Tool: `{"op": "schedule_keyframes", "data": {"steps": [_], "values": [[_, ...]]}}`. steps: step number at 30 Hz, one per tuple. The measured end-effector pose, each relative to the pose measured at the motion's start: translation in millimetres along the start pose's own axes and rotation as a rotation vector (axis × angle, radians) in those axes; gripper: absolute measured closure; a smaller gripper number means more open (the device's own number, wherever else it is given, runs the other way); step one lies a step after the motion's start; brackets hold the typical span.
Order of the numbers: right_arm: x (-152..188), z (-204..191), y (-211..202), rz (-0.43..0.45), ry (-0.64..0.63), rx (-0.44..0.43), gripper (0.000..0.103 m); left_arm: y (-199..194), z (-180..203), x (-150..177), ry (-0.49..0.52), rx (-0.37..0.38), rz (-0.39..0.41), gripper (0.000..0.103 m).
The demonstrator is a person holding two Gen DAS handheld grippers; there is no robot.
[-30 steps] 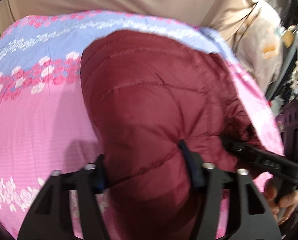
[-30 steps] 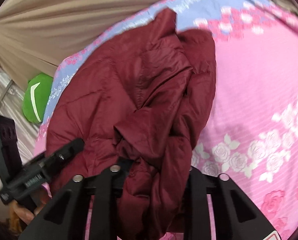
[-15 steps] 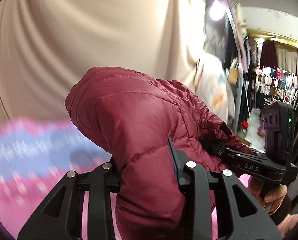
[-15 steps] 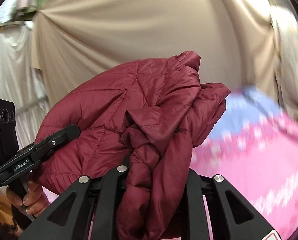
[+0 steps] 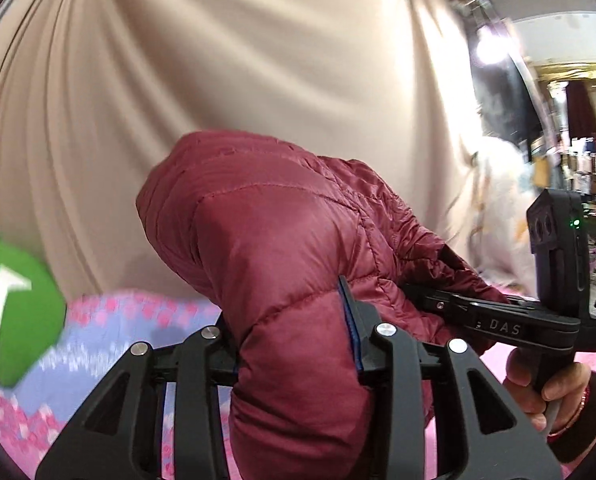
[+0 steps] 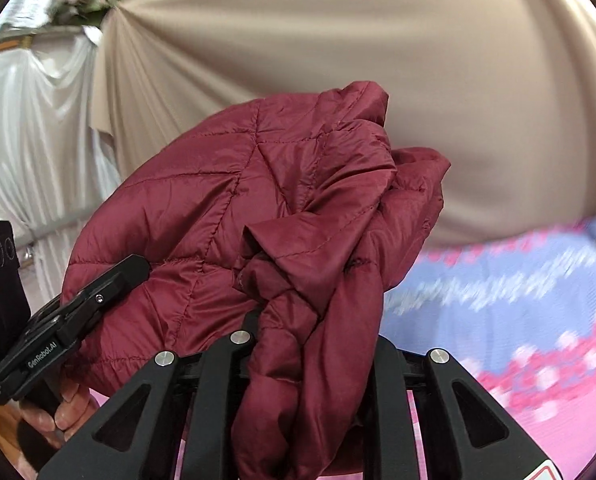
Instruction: Fold large clothes
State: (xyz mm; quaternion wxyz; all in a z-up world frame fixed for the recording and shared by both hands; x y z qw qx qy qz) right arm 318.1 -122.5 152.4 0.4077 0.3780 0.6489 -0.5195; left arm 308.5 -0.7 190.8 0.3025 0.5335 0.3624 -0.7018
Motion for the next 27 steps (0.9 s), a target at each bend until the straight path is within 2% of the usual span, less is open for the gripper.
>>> {"op": "schedule_keyframes", "data": {"steps": [5, 7, 9, 11, 13, 16, 18, 21, 22, 23, 25, 27], "values": [[91, 17, 99, -0.192, 0.098, 0.009, 0.085, 68, -62, 95, -0.079, -0.068, -0.178, 0.068], [134, 20, 127, -0.282, 0.119, 0.023, 0.085, 86, -79, 135, -0.109, -0.081, -0.266, 0.068], [167, 24, 137, -0.345, 0.127, 0.036, 0.079, 97, -97, 176, -0.136, -0.111, -0.340, 0.062], [188, 30, 141, -0.372, 0.149, 0.043, 0.058, 95, -104, 195, -0.138, -0.118, -0.364, 0.044], [200, 39, 135, -0.408, 0.201, 0.034, 0.049, 89, -110, 202, -0.171, -0.114, -0.412, 0.039], [198, 56, 107, -0.418, 0.238, 0.062, 0.049, 62, -123, 197, -0.219, -0.131, -0.427, 0.037], [183, 58, 77, -0.386, 0.222, 0.125, 0.053, 40, -124, 186, -0.215, -0.166, -0.428, 0.038], [155, 43, 58, -0.313, 0.141, 0.167, 0.080, 14, -106, 165, -0.213, -0.185, -0.433, 0.039], [150, 40, 56, -0.306, 0.125, 0.162, 0.092, 11, -101, 161, -0.215, -0.179, -0.432, 0.039], [147, 29, 61, -0.318, 0.099, 0.131, 0.100, 11, -92, 158, -0.215, -0.178, -0.437, 0.039], [155, 15, 71, -0.360, 0.050, 0.092, 0.103, 18, -79, 164, -0.213, -0.192, -0.480, 0.039], [172, 8, 93, -0.427, -0.006, 0.122, 0.103, 27, -81, 181, -0.212, -0.238, -0.521, 0.042]]}}
Point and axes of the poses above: each gripper's, at about its wrist camera, not at the fingertips, and y roughly the way its jaws point, z to its right, x to its underside, the point moved 9 cm from there along y, roughly the way its jaws point, and after that the axes turned 10 degrees about -y, right-handed, at the moved point
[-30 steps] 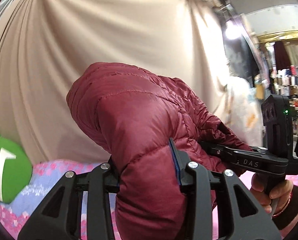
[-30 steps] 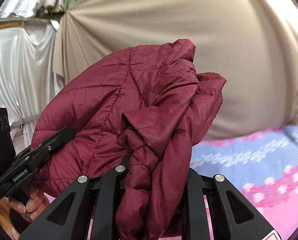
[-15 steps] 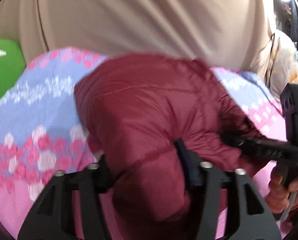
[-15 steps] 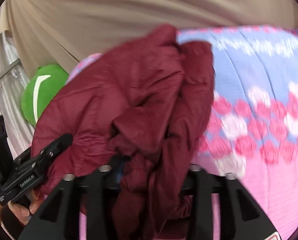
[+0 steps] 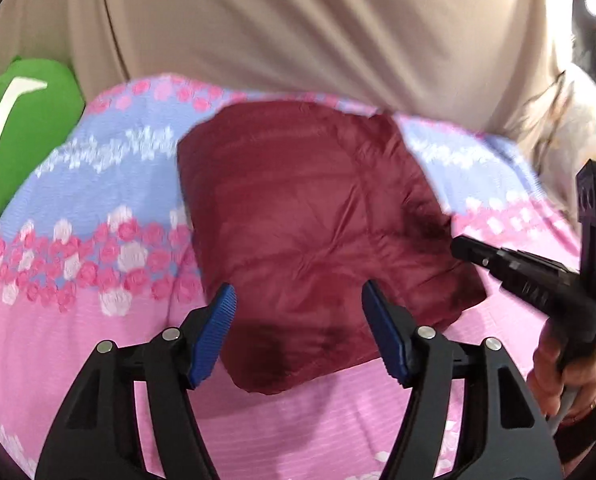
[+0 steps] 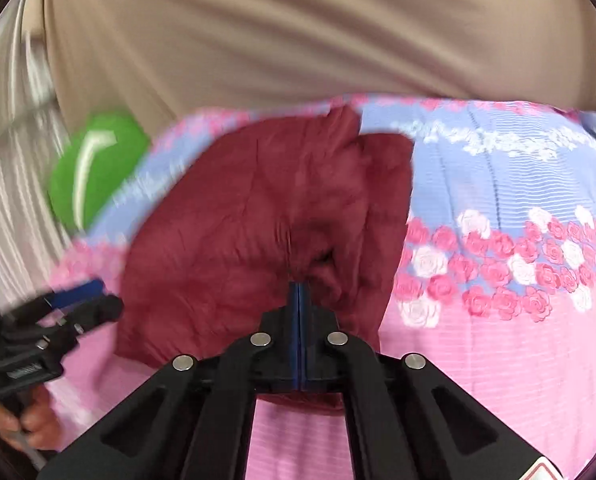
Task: Fold large clothes
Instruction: 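Lower the folded jacket onto the bedspread and open both tools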
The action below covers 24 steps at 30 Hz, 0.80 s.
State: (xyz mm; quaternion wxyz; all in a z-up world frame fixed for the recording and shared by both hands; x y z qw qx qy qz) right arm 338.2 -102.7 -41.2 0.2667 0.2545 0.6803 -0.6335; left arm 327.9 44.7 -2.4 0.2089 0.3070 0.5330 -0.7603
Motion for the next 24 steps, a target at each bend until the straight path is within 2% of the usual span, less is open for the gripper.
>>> {"op": "schedule_keyframes", "data": {"steps": [2, 5, 11, 15, 17, 18, 19, 20, 22, 24], "values": [[18, 8, 20, -0.071, -0.001, 0.054, 0.103, 21, -10, 15, -0.018, -0.064, -0.048, 0.044], [43, 32, 34, -0.106, 0.046, 0.055, 0.103, 34, -20, 29, -0.028, -0.096, -0.054, 0.041], [48, 29, 35, -0.105, 0.015, 0.096, 0.103, 42, -22, 37, -0.017, -0.180, -0.018, 0.033], [48, 27, 6, -0.057, 0.070, 0.103, 0.101, 27, -21, 40, -0.068, -0.195, 0.009, 0.031], [50, 22, -15, -0.039, 0.063, 0.138, 0.088, 16, -18, 44, -0.067, -0.220, 0.041, 0.018], [53, 20, -20, -0.036, 0.058, 0.149, 0.084, 13, -16, 46, -0.063, -0.225, 0.051, 0.014], [60, 18, -27, -0.030, 0.053, 0.174, 0.076, 10, -13, 50, -0.064, -0.226, 0.063, 0.012], [63, 17, -32, -0.027, 0.049, 0.194, 0.067, 6, -9, 55, -0.066, -0.228, 0.078, 0.012], [73, 14, -39, -0.026, 0.033, 0.233, 0.057, 3, -4, 64, -0.065, -0.238, 0.088, 0.012], [81, 9, -42, -0.032, 0.018, 0.247, 0.053, 4, 2, 73, -0.062, -0.244, 0.087, 0.011]]}}
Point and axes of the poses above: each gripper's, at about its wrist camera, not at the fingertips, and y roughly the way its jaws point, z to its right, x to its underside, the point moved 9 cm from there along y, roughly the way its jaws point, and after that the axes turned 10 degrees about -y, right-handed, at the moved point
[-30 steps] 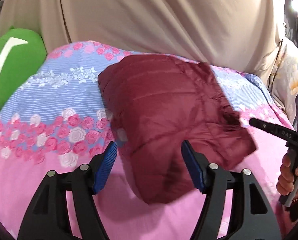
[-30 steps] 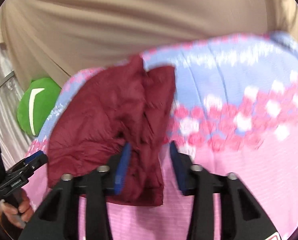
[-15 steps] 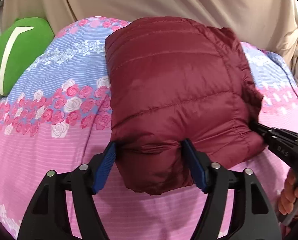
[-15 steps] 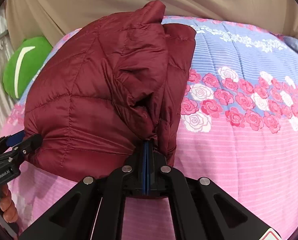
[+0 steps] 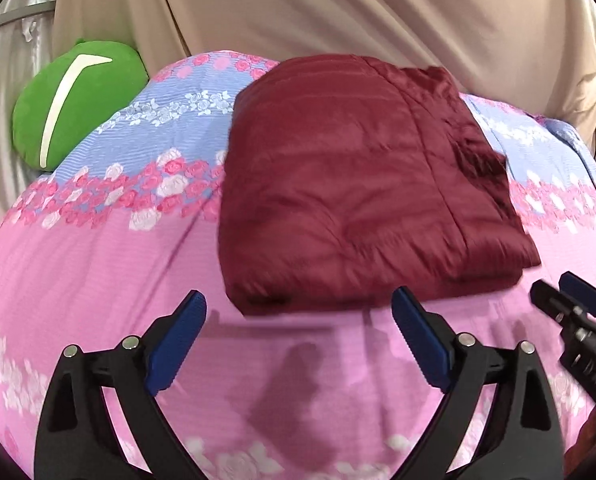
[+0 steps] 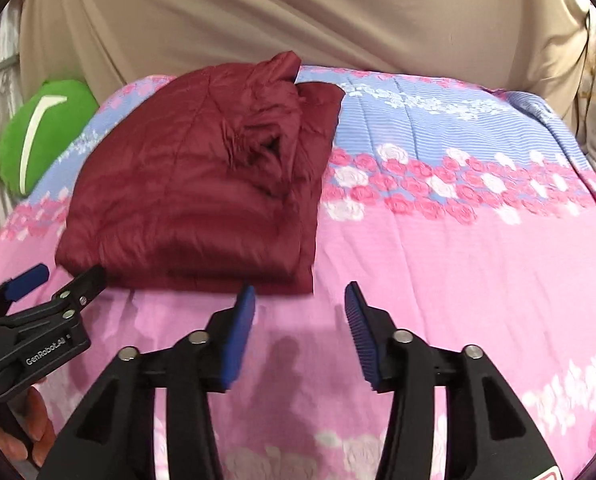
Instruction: Fold large clothes
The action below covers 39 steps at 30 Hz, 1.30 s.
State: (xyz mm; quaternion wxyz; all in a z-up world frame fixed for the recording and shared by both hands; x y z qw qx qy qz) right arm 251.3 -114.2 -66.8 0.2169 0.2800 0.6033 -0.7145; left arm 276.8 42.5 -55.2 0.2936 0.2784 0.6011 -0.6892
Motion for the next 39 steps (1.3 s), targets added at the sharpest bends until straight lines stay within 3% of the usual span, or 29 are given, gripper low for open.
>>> {"op": "schedule_keyframes", "data": {"steps": [7, 10, 39], "values": [[28, -11, 2, -0.041, -0.014, 0.006, 0.046, -8, 9, 22, 0.010, -0.043, -0.005, 0.011], [29, -14, -5, -0.015, -0.038, 0.034, 0.042, -11, 12, 27, 0.014, -0.046, -0.003, 0.011], [37, -15, -10, -0.025, -0.029, 0.063, 0.042, -14, 17, 30, 0.048, -0.116, 0.019, 0.016]]}}
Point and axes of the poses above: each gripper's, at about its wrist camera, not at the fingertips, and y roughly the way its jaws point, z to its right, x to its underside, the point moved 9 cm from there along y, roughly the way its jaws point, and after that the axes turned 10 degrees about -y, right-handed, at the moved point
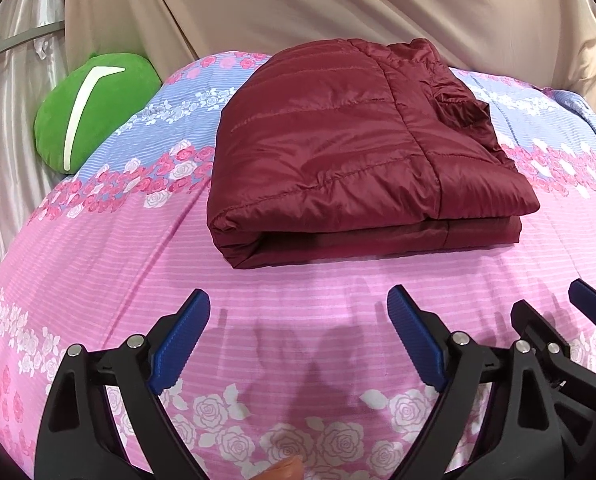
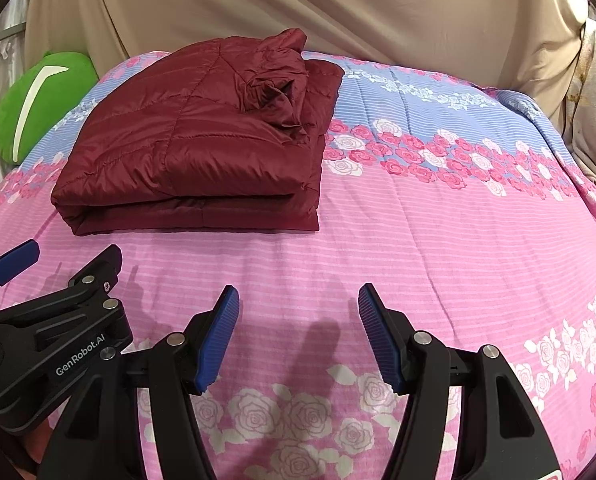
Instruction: Fold large clothes
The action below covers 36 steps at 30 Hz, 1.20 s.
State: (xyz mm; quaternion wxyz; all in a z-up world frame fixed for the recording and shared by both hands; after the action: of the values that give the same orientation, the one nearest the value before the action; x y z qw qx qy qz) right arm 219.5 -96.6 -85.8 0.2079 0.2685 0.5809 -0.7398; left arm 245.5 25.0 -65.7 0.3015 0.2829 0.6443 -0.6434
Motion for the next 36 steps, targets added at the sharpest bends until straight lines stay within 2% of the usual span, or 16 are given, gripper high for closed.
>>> {"op": "schedule_keyframes", "data": {"steps": [36], "values": [[0.8, 4.4, 0.6, 0.002, -0.011, 0.001, 0.042, 0.0, 4.7, 1.1, 0.017, 0.002, 0.000, 0.024]]}}
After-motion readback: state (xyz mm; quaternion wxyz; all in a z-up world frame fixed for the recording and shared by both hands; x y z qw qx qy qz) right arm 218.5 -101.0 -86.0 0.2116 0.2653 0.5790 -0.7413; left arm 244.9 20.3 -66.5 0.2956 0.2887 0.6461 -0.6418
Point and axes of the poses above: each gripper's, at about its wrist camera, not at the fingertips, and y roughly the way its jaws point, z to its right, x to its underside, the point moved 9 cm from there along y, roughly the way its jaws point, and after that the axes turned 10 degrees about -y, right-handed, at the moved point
